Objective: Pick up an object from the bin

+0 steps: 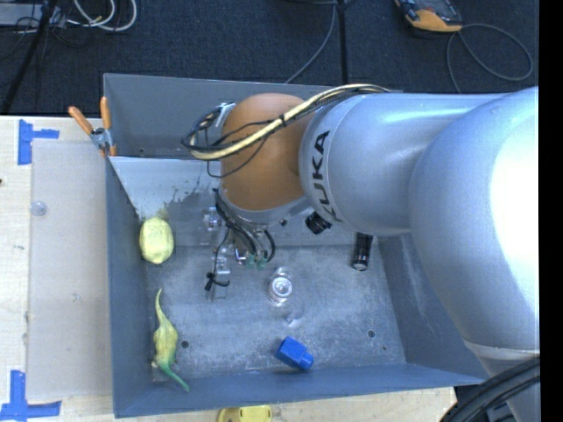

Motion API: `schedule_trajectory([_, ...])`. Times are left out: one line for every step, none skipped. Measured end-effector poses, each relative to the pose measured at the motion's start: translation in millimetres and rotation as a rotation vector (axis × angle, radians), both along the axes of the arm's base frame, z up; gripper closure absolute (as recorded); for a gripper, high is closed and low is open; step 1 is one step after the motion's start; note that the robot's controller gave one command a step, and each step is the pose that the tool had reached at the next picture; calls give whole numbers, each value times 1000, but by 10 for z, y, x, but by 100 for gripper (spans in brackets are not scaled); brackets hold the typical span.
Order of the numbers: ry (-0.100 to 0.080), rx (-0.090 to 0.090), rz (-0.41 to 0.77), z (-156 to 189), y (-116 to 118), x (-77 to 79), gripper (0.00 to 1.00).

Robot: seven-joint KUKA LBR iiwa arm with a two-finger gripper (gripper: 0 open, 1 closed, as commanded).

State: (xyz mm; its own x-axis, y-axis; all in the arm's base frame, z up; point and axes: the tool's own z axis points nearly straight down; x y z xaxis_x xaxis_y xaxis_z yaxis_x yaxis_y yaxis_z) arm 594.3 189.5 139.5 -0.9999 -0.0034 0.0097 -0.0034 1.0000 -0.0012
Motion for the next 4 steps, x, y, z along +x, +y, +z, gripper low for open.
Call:
schedule_trajectory([-8, 1, -4, 48, -8, 21, 0])
schedule_trajectory([-10, 3, 239, -355, 293, -344, 0])
schedule_trajectory([3, 4, 407, -436, 490, -570, 0])
schedule_trajectory([-6, 4, 564, -381, 536, -908, 0])
